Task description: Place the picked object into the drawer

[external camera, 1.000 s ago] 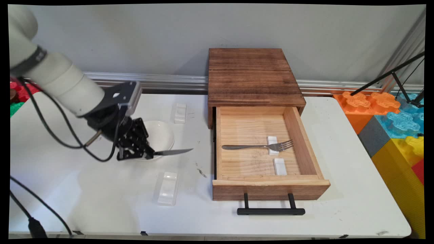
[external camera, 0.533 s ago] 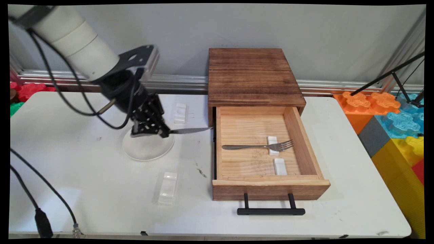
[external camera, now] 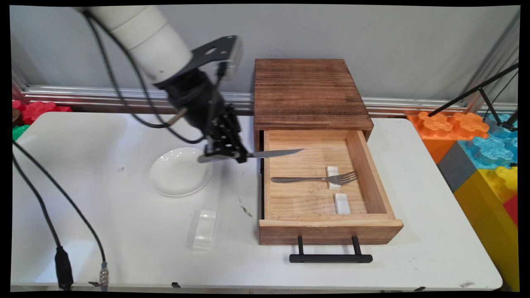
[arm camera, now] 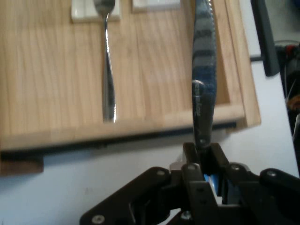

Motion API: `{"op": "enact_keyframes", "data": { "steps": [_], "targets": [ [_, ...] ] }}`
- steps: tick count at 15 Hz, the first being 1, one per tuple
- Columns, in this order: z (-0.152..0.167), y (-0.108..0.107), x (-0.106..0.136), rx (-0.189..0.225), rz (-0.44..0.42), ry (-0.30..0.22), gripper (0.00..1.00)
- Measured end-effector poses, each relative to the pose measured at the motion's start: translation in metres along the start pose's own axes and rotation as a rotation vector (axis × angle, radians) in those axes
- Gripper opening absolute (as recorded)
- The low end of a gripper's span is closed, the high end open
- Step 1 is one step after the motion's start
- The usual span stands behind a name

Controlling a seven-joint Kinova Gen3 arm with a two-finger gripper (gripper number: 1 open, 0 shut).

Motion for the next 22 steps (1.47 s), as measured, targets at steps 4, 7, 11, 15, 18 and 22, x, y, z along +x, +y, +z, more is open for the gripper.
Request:
{"op": "enact_keyframes", "data": {
  "steps": [4, 7, 11, 15, 18, 22],
  "targets": [
    [0.024, -0.009, 0.050, -0.005, -0.020, 0.040, 0.00],
    [0.043, -0.016, 0.075, -0.003, -0.038, 0.063, 0.00],
    [0.076, -0.026, 0.102, -0.004, -0.059, 0.084, 0.00],
    [0.116, -0.035, 0.115, -0.008, -0.075, 0.088, 0.00],
    [0.144, -0.039, 0.114, -0.015, -0.089, 0.083, 0.00],
    [0.174, -0.045, 0.106, -0.022, -0.108, 0.067, 0.00]
  ]
}}
